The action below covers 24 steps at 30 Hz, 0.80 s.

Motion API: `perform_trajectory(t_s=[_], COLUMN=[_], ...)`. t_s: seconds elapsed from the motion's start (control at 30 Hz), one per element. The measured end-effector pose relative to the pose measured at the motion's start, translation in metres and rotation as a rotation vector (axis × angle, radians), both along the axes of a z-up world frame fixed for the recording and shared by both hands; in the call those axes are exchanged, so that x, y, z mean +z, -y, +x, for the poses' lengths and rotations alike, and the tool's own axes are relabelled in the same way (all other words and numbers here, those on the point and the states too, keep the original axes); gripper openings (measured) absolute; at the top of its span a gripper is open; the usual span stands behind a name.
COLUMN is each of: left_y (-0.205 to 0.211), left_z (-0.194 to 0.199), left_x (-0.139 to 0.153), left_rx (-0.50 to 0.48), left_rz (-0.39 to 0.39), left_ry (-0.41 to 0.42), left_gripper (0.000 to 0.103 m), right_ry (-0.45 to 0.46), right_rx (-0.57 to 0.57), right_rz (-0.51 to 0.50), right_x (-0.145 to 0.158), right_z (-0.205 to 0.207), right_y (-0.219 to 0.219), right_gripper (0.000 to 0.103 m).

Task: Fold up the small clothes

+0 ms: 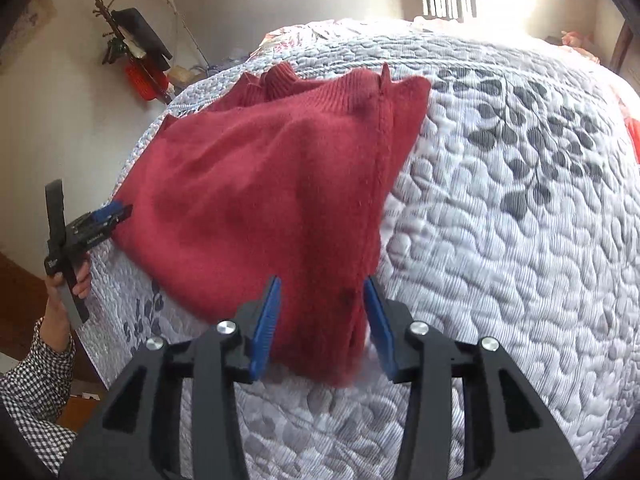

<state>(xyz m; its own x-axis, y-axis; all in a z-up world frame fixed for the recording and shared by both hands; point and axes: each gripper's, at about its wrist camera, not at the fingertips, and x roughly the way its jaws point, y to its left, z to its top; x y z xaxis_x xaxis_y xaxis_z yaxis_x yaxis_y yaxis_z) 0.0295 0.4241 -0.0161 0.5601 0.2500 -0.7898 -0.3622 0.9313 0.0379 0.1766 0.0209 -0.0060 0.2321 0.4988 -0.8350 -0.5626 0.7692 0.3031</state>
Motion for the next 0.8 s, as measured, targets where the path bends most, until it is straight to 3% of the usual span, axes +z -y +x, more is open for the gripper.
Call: perform_trajectory(t_s=[0.43,0.47,0.5,0.57,0.8], left_y=[0.012,0.012,0.011,0.01,0.003], left_z=[0.018,0.019,0.021,0.025,0.035], left_x=[0.001,0.001,0.0,-0.002,-0.007], left_rx=[-0.04,-0.04,-0.038,-0.035,-0.022], left_rz=[0.026,0.023,0.021,0.017,0.009], left_ry=[0.0,0.0,0.001,-0.001,-0.002], left_gripper=[0.061,0.061,0.062,0.063,0.066], right_ry=[-0.075,-0.079,-0.087,-0.091,-0.102], right_rx=[-0.114,-0.116,-0.118,-0.122,-0.202], right_rz=[0.009,0.01,0.009,0.009,0.062], right_x=[-0.021,-0.022,-0.023,-0.024,-0.022], right_z=[0.101,0.104,0.107,0.111,0.115], right_y=[-0.053,-0.056,-0.057,-0.057,-0.026], right_gripper=[0.044,0.035,0.02,0.006,0.001])
